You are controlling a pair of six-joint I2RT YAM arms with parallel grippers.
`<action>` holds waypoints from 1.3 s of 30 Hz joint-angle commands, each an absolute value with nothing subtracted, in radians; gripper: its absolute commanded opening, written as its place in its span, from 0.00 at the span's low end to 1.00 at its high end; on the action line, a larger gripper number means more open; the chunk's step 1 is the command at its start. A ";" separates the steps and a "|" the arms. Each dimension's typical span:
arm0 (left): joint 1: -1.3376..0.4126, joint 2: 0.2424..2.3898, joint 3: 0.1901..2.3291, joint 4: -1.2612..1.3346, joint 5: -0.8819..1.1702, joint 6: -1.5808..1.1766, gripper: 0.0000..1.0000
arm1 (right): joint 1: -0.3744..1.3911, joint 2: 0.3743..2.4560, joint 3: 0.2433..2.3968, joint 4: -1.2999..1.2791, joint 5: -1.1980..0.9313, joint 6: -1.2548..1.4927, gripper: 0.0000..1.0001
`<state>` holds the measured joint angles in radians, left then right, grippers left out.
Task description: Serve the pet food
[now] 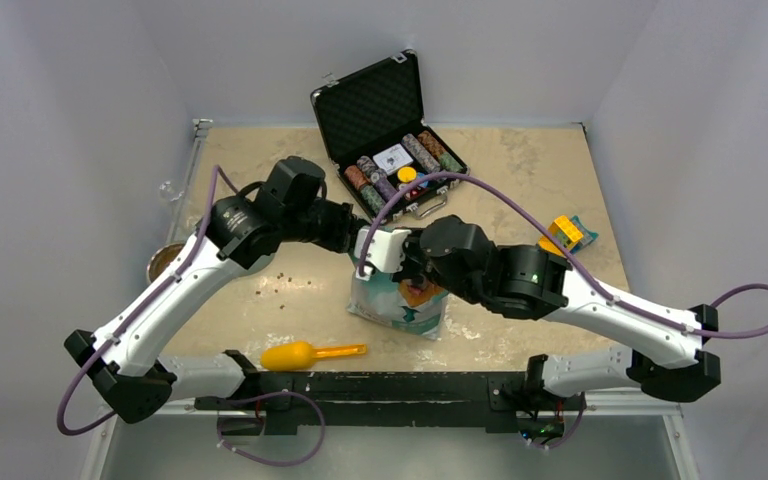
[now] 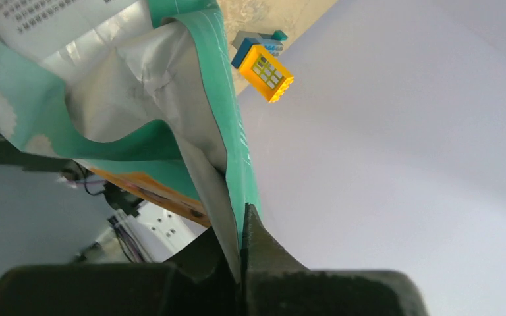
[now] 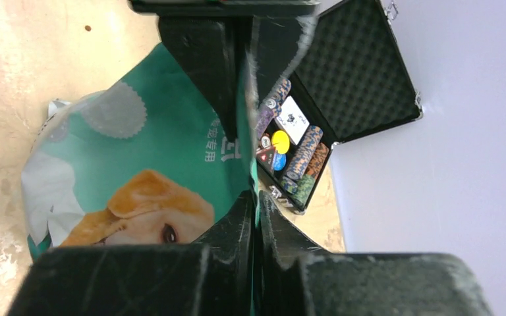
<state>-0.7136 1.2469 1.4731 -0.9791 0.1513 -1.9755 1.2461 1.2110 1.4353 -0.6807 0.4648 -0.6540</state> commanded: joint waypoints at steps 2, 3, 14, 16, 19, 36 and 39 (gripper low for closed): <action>-0.706 1.194 1.442 -0.900 0.113 -1.961 0.00 | 1.222 1.105 1.382 -0.676 0.458 -0.563 0.33; -0.707 1.184 1.441 -0.899 0.103 -1.965 0.00 | 1.223 1.084 1.352 -0.658 0.472 -0.569 0.34; -0.743 1.303 1.576 -0.887 0.195 -1.941 0.52 | 1.218 1.060 1.396 -0.707 0.430 -0.495 0.00; -0.748 1.329 1.571 -0.861 0.220 -1.940 0.42 | 1.218 1.068 1.411 -0.711 0.410 -0.490 0.00; -0.749 1.273 1.471 -0.749 0.174 -1.971 0.03 | 1.218 1.063 1.414 -0.738 0.434 -0.448 0.12; -0.715 1.099 1.362 -0.879 0.039 -1.987 0.58 | 1.256 1.102 1.325 -0.502 0.577 -0.669 0.31; -0.687 1.061 1.322 -0.896 0.015 -1.971 0.56 | 1.258 1.084 1.330 -0.540 0.494 -0.637 0.35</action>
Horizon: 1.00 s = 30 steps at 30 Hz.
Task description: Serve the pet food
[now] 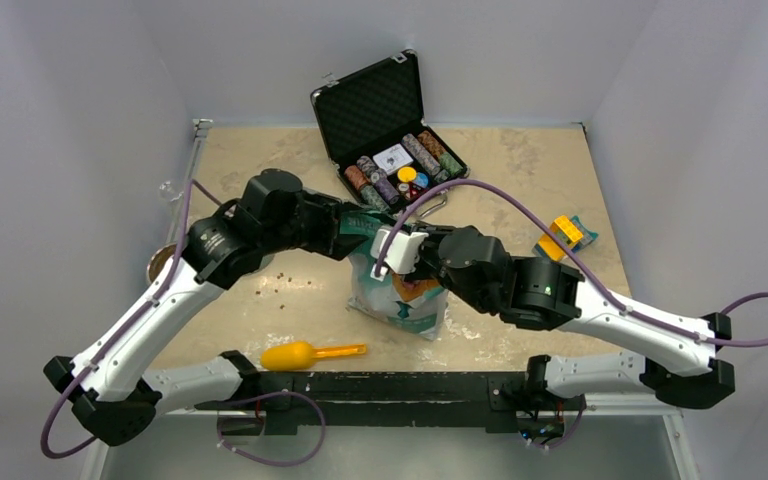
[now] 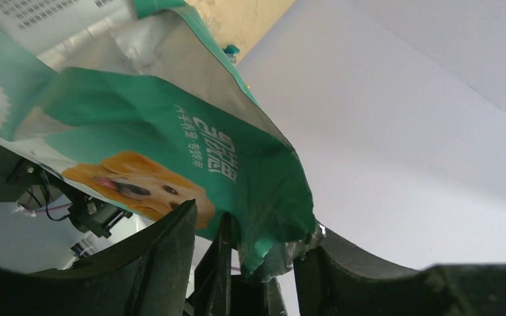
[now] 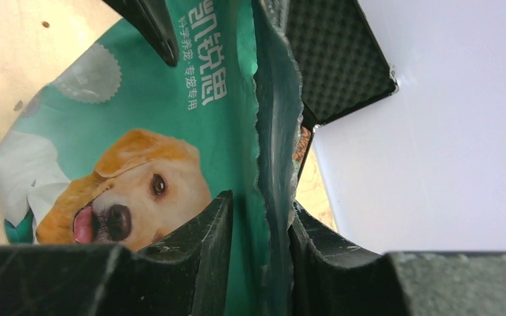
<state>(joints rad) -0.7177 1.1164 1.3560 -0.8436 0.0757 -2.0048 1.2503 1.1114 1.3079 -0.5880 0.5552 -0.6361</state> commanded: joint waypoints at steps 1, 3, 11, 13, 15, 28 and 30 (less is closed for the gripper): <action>-0.672 1.051 1.318 -0.909 0.006 -1.960 0.55 | 1.258 1.087 1.338 -0.562 0.455 -0.628 0.37; -0.642 1.038 1.329 -0.928 -0.038 -1.913 0.52 | 1.258 1.100 1.355 -0.590 0.380 -0.607 0.40; -0.576 1.081 1.381 -0.932 -0.031 -1.821 0.36 | 1.258 1.185 1.382 -0.510 0.384 -0.639 0.44; -0.563 1.070 1.373 -0.900 -0.028 -1.823 0.24 | 1.258 1.203 1.385 -0.487 0.402 -0.669 0.44; -0.559 1.062 1.367 -0.871 0.007 -1.850 0.07 | 1.258 1.230 1.393 -0.491 0.410 -0.707 0.43; -0.560 1.106 1.508 -0.961 0.297 -2.011 0.00 | 1.313 1.376 1.486 -0.363 0.438 -0.865 0.47; -0.560 1.102 1.519 -0.968 0.306 -2.020 0.00 | 1.327 1.416 1.491 -0.298 0.520 -0.934 0.44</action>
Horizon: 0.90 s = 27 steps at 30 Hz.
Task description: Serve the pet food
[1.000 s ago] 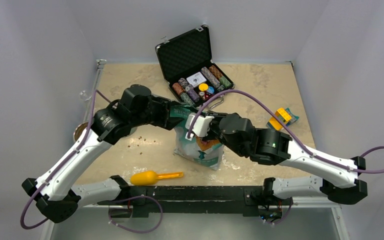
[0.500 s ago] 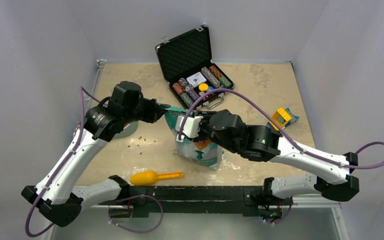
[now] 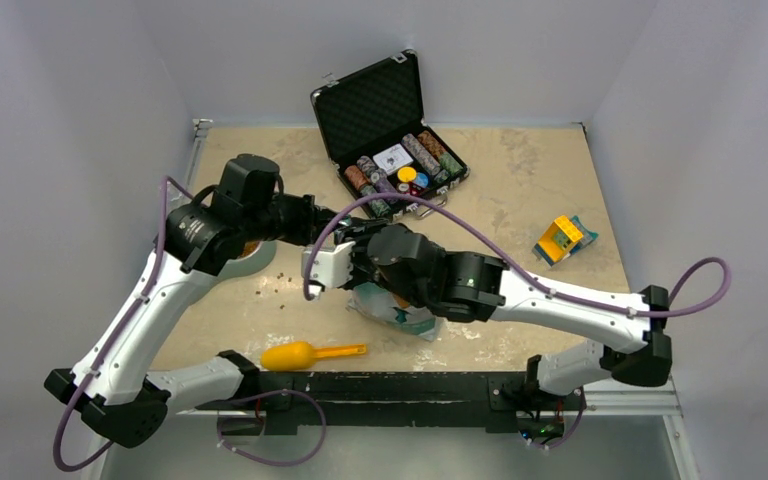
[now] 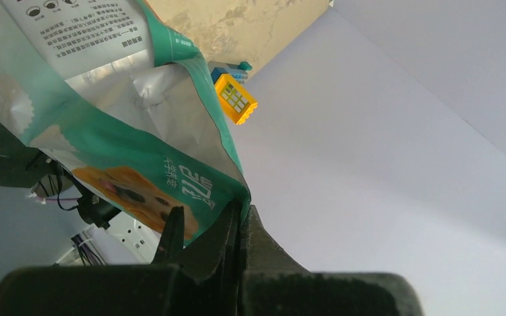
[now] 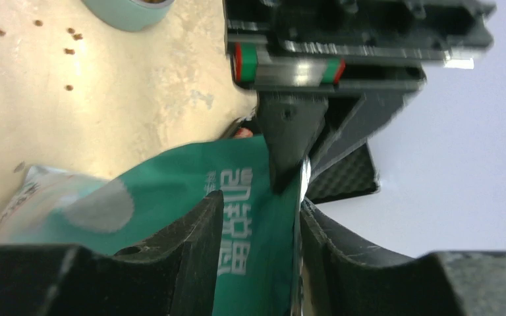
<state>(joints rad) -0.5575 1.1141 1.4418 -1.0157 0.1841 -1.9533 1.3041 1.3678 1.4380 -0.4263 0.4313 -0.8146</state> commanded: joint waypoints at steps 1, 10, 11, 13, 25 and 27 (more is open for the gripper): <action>-0.560 1.098 1.527 -0.976 0.299 -2.020 0.00 | 1.330 1.435 1.482 -0.238 0.588 -0.977 0.42; -0.560 1.075 1.496 -0.988 0.259 -2.010 0.00 | 1.332 1.400 1.500 -0.391 0.717 -0.920 0.00; -0.560 1.072 1.494 -0.984 0.255 -2.011 0.00 | 1.326 1.394 1.499 -0.431 0.709 -0.898 0.00; -0.559 1.072 1.492 -0.973 0.257 -2.015 0.00 | 1.320 1.380 1.494 -0.514 0.688 -0.832 0.13; -0.559 1.057 1.472 -0.978 0.229 -2.011 0.00 | 1.288 1.284 1.473 -0.616 0.680 -0.681 0.00; -0.560 1.052 1.463 -0.976 0.230 -2.021 0.00 | 1.267 1.268 1.487 -0.665 0.657 -0.606 0.00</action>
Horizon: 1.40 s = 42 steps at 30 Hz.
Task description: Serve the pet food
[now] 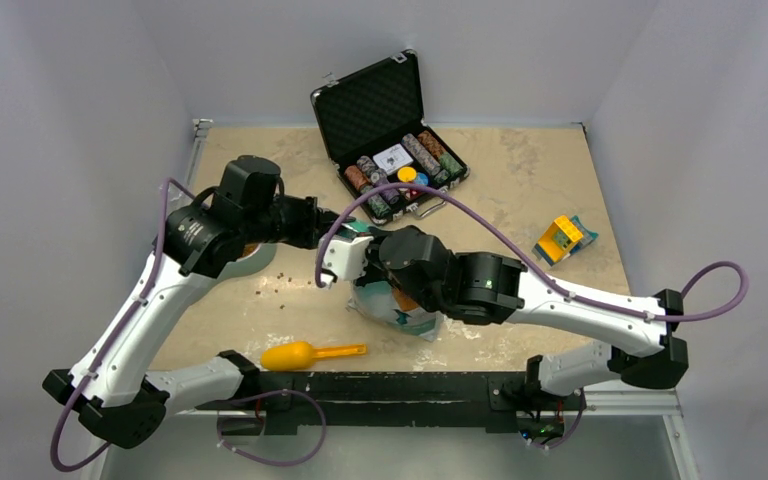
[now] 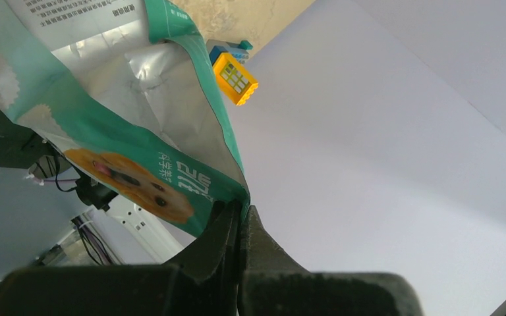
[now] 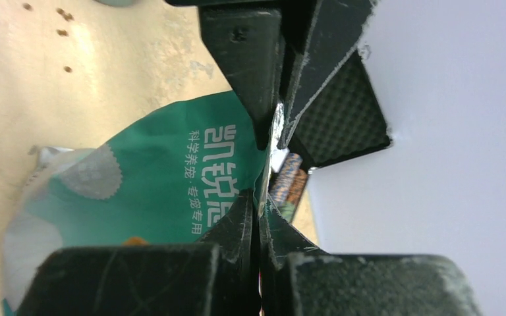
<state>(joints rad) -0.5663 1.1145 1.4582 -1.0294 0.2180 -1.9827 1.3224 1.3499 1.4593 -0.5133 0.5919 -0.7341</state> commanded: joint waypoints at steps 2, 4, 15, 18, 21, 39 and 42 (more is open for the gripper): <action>-0.560 1.051 1.468 -0.980 0.230 -2.022 0.00 | 1.251 1.250 1.510 -0.741 0.576 -0.537 0.20; -0.560 1.051 1.479 -0.991 0.222 -2.023 0.00 | 1.249 1.220 1.459 -0.701 0.578 -0.554 0.18; -0.598 1.070 1.464 -0.940 0.217 -2.021 0.18 | 1.220 1.152 1.491 -0.708 0.479 -0.557 0.00; -0.637 1.104 1.480 -0.937 0.206 -2.000 0.35 | 1.219 1.162 1.518 -0.705 0.441 -0.570 0.00; -0.642 1.120 1.465 -0.919 0.210 -1.990 0.36 | 1.220 1.183 1.558 -0.715 0.420 -0.577 0.00; -0.641 1.090 1.470 -0.898 0.191 -2.025 0.00 | 1.219 1.292 1.543 -0.768 0.695 -0.570 0.32; -0.639 1.092 1.480 -0.895 0.199 -2.032 0.00 | 1.219 1.275 1.531 -0.788 0.723 -0.575 0.21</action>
